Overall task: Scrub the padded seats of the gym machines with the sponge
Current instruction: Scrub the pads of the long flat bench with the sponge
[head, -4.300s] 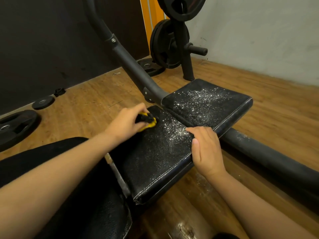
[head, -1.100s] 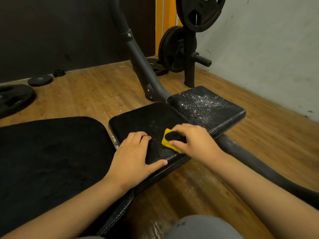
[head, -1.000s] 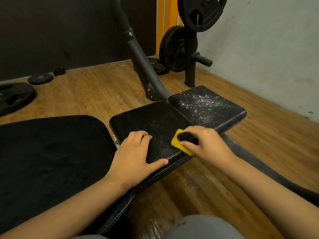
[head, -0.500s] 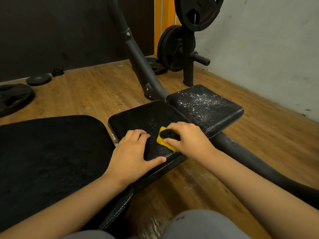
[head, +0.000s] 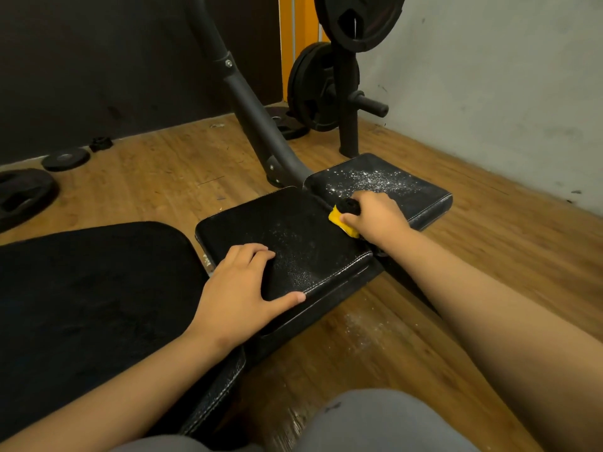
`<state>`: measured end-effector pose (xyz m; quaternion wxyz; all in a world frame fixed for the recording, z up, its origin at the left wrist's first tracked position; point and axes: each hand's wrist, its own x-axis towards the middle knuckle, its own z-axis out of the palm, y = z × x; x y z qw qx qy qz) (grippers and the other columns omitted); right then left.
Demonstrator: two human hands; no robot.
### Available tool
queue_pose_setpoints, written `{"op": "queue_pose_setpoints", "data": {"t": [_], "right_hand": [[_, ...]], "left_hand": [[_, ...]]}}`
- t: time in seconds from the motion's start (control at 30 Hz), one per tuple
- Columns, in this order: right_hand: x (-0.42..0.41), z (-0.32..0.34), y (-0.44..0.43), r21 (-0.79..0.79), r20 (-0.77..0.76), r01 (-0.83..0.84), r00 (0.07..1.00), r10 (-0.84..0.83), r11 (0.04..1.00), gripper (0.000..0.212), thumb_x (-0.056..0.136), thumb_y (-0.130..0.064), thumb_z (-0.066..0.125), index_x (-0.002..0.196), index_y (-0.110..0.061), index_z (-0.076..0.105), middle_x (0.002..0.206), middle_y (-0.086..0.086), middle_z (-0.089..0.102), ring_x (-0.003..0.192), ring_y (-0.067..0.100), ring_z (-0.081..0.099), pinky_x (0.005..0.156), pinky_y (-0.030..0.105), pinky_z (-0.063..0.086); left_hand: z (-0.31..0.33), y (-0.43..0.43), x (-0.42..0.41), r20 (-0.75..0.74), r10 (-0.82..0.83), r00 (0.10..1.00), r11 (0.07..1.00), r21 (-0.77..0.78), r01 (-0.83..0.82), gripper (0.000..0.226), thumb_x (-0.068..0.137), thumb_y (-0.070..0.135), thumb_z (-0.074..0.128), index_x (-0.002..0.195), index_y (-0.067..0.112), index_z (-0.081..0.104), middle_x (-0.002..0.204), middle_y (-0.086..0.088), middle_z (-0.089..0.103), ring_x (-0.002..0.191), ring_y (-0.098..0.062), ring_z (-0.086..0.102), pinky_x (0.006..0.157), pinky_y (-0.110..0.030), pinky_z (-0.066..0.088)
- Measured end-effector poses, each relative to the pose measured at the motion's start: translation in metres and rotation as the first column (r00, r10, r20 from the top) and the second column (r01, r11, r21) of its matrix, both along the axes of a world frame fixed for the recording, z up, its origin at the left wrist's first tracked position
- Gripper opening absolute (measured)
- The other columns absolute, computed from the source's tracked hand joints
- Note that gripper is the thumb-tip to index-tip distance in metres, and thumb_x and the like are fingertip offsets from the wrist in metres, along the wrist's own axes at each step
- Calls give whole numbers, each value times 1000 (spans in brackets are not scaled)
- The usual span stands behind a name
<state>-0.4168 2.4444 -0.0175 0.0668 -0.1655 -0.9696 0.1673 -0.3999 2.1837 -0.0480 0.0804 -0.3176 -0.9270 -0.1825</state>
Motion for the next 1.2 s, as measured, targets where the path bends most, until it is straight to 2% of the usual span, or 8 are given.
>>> {"op": "queue_pose_setpoints", "data": {"t": [0.13,0.33,0.43,0.57,0.67,0.73,1.0,1.2], "right_hand": [[29,-9,5,-65,-77,13,997,-18,998,35,89,-36,63,118,-17,59,105,9,67,95,30,63,74,35,48],[89,-42,-5,-218,-336,19,937,-94,976,22,88,-35,66,98,-20,53,83,-5,59,80,18,58,66,32,40],[106,-55,-23,-324,-400,15,904,-151,946,22,87,-35,67,96,-20,54,88,-4,62,84,17,61,70,33,46],[110,-51,-77,-288,-432,-133,902,-5,948,24,85,-35,68,102,-20,61,96,-3,61,86,17,60,70,25,39],[110,-44,-104,-215,-372,-291,907,198,932,26,86,-41,65,104,-22,60,95,-3,56,88,20,60,75,35,48],[103,-39,-95,-182,-340,-299,913,226,937,28,85,-42,66,104,-22,61,94,-1,57,90,23,60,76,38,49],[50,-6,-37,-108,-154,-28,988,11,994,18,84,-33,67,96,-20,65,89,6,66,91,31,63,70,35,48],[76,-6,-116,-138,-202,-366,920,336,920,23,82,-37,68,95,-19,65,91,1,60,89,23,60,74,35,45]], "left_hand": [[0,-1,0,3,0,1000,1000,-1,0,97,64,90,31,137,29,47,138,14,42,130,-2,33,100,-25,40],[4,-1,2,72,-28,997,999,41,25,88,70,86,42,134,26,51,136,14,44,129,-2,34,99,-22,36],[11,-8,0,142,-58,988,986,162,35,59,80,62,54,123,22,60,129,11,51,125,-2,38,104,-22,32],[19,-32,-11,49,-15,999,997,77,11,33,89,34,63,120,21,61,126,8,53,124,-7,40,101,-22,31],[17,-46,-16,90,30,996,999,26,-33,34,90,32,63,122,21,59,126,9,52,123,-8,42,100,-21,32],[13,-50,-16,97,23,995,999,23,-25,35,91,32,62,124,22,58,125,11,50,122,-7,42,99,-20,31],[5,-52,-14,63,27,998,996,88,-32,34,90,33,62,123,23,59,123,15,50,120,-4,42,95,-18,32],[3,-52,-15,48,28,998,996,78,-31,38,91,35,60,126,20,58,128,9,51,123,-7,41,95,-20,35]]}}
